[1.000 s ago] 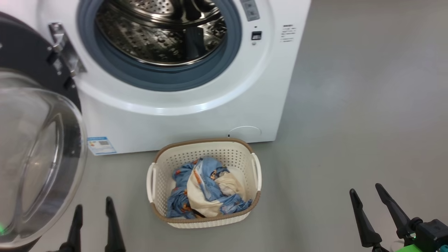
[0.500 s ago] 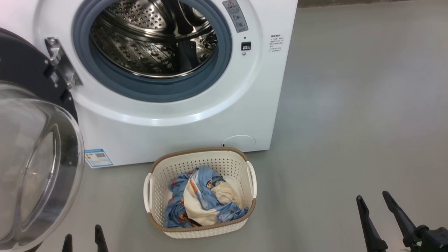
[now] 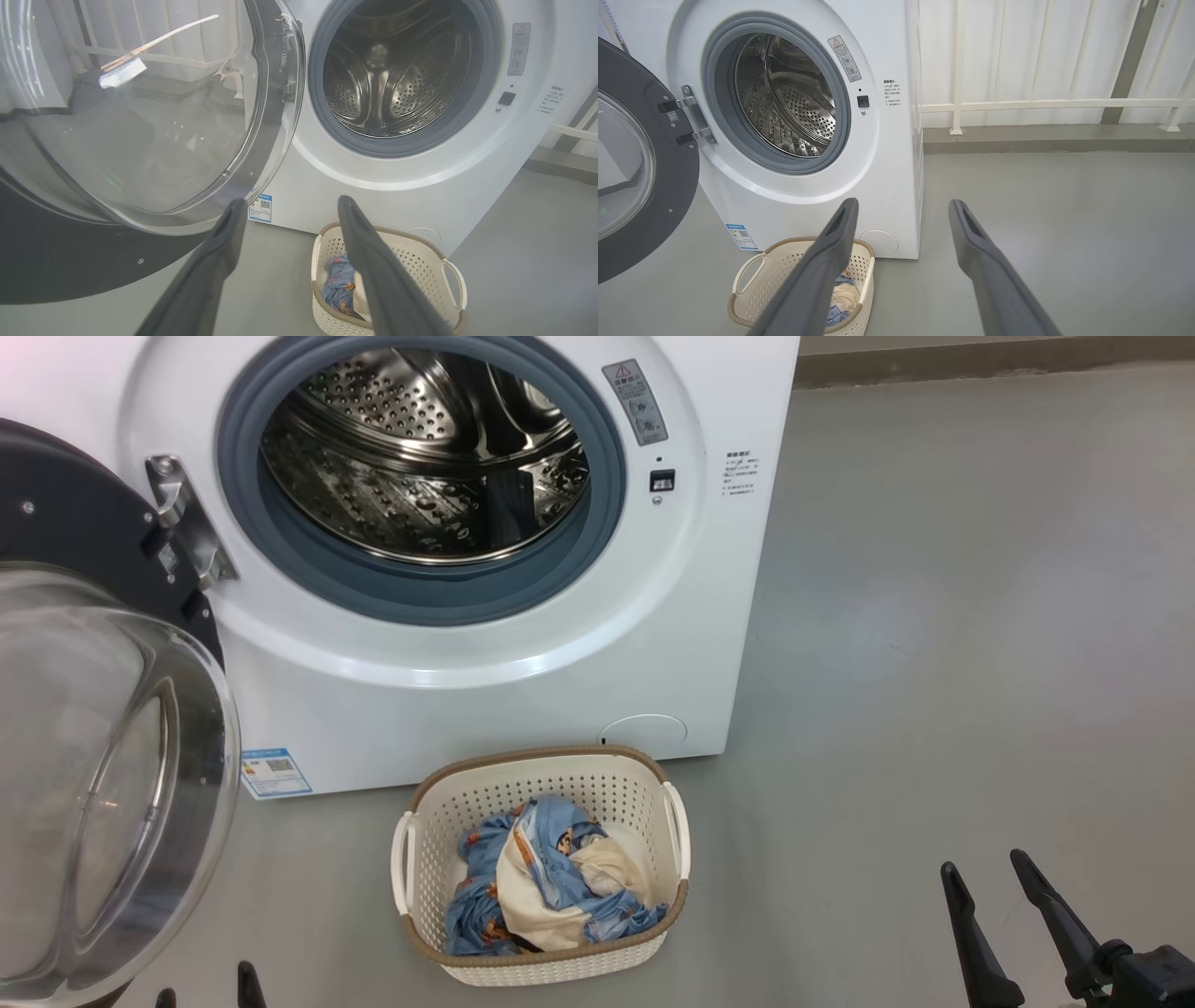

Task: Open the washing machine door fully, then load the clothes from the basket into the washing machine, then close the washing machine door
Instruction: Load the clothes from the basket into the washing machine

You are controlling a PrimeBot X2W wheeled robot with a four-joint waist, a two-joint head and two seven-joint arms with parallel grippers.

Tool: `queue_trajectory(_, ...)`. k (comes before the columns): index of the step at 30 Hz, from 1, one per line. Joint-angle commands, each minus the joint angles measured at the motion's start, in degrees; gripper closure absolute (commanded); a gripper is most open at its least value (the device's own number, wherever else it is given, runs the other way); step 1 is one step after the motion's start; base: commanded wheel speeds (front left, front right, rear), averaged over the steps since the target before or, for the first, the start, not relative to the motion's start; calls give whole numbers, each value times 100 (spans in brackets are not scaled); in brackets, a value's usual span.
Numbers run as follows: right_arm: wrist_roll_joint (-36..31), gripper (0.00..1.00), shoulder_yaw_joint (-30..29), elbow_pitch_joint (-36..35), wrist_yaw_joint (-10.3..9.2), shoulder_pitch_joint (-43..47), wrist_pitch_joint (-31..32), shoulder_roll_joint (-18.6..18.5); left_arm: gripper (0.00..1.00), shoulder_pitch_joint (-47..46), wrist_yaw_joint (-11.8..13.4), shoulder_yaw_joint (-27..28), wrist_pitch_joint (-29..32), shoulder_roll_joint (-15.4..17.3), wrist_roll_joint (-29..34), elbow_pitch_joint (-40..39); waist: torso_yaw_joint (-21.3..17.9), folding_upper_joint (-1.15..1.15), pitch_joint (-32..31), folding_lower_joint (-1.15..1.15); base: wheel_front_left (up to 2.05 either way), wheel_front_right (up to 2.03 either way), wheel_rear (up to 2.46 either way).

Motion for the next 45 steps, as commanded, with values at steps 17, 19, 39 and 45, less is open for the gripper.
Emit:
queue_trajectory(17, -73, 0, 8, -90, 9, -71, -68, -95, 0, 9, 3, 33, -37, 30, 279, -188, 6, 0, 44, 0, 0, 0, 0)
queue_trajectory(19, -75, 0, 8, -91, 9, -71, -68, -89, 0, 21, -21, 5, -37, 30, 317, -161, 15, 0, 50, 0, 0, 0, 0)
queue_trajectory(39, -22, 0, 39, -75, 9, -84, -68, -103, 0, -2, 26, -57, -37, 30, 379, -156, 49, 0, 91, 0, 113, -113, 0)
queue_trajectory(45, 0, 0, 43, -63, 9, -85, -68, -108, 0, -2, 38, -137, -37, 30, 342, -135, 42, 0, 97, 0, 73, -73, 0)
